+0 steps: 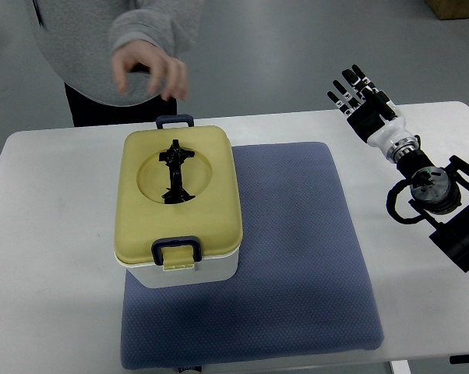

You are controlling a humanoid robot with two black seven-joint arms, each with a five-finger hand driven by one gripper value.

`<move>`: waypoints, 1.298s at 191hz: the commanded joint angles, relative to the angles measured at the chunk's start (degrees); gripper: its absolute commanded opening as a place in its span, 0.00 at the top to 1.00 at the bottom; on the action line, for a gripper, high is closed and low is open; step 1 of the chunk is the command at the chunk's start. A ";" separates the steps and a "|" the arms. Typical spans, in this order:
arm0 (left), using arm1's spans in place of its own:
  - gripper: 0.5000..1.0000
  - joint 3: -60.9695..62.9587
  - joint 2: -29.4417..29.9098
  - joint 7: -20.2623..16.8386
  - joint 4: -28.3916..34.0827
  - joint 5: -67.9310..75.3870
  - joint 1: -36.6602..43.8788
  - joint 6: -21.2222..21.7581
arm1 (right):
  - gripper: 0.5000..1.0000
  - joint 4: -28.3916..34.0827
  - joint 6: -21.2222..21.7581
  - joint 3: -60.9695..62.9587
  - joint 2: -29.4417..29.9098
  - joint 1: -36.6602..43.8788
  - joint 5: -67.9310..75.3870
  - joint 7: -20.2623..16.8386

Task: Open white storage box with right hand
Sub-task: 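Raise the right hand and swing it over the yellow lid, then lower the right hand onto the black handle of the yellow lid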

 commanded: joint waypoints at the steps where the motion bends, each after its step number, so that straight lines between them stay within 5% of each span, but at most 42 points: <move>1: 0.00 0.01 0.00 0.06 -0.01 0.01 0.00 0.00 | 0.07 -0.02 -0.01 0.09 0.11 0.00 0.00 0.00; 88: 0.00 -0.08 0.00 0.06 -0.01 0.02 0.00 0.00 | 0.07 0.42 1.75 -2.37 -2.26 5.01 -14.33 -1.67; 140: 0.00 -0.17 0.00 0.06 -0.01 0.02 0.00 0.00 | 0.07 2.88 18.79 -10.28 -9.64 19.94 -45.69 -5.71; 187: 0.00 -0.26 0.00 0.06 -0.01 0.02 0.00 0.00 | 0.07 13.25 18.90 -17.13 -12.54 33.92 -58.27 -5.80; 248: 0.00 -0.26 0.00 0.06 -0.01 0.01 0.00 0.00 | 0.07 14.49 18.90 -21.18 -8.24 40.43 -73.03 -6.41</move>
